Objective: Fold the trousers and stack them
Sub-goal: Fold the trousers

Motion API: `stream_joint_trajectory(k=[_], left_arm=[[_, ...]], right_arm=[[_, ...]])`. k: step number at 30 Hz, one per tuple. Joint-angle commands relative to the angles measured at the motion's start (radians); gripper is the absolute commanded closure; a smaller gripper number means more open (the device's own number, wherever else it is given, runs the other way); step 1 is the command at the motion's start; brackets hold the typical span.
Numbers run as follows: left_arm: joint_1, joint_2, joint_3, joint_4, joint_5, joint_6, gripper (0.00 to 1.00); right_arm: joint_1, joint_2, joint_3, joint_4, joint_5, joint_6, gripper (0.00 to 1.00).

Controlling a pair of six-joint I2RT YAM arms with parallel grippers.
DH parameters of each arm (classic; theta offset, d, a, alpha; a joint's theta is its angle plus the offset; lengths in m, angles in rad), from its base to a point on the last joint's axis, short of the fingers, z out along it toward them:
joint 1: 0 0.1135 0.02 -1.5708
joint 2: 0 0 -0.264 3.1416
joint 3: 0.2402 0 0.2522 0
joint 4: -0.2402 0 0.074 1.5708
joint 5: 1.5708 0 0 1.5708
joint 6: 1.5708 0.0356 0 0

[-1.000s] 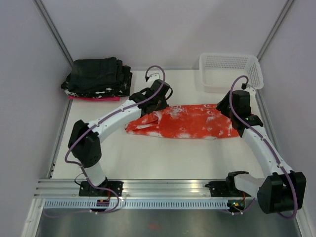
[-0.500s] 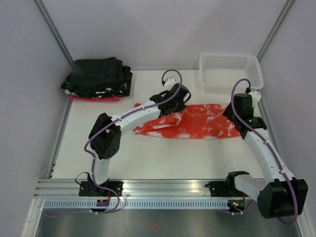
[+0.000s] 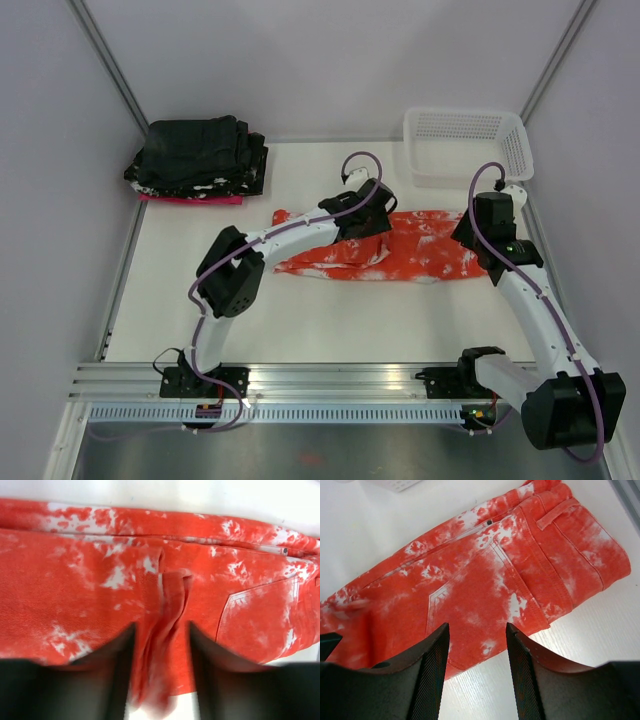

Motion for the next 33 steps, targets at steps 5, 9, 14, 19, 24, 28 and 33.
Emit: stream_joint_trajectory(k=[5,9,14,19,24,28,33], left_arm=[[-0.011,-0.105,0.056,-0.047,0.011,0.114,0.02],[0.009,-0.232,-0.057,-0.054,-0.059,0.166,0.00],[0.171,-0.423,-0.303,-0.041,-0.027,0.136,0.04],[0.331,-0.577,-0.624,0.081,0.082,0.185,0.15],[0.456,-0.646,-0.786,0.176,0.204,0.278,0.36],[0.473,-0.614,-0.802,0.206,0.298,0.337,0.72],[0.473,-0.536,-0.831,0.238,0.392,0.328,0.86]], right_arm=[[-0.003,-0.014,-0.005,0.060,-0.134,-0.026,0.44],[-0.003,0.019,0.009,0.115,-0.251,-0.058,0.44],[0.026,0.119,-0.002,0.195,-0.504,-0.046,0.45],[0.160,0.216,0.007,0.268,-0.480,-0.041,0.47],[0.239,0.363,0.050,0.296,-0.481,-0.046,0.60],[0.264,0.431,0.017,0.334,-0.471,-0.052,0.97],[0.292,0.496,-0.081,0.388,-0.468,-0.015,1.00]])
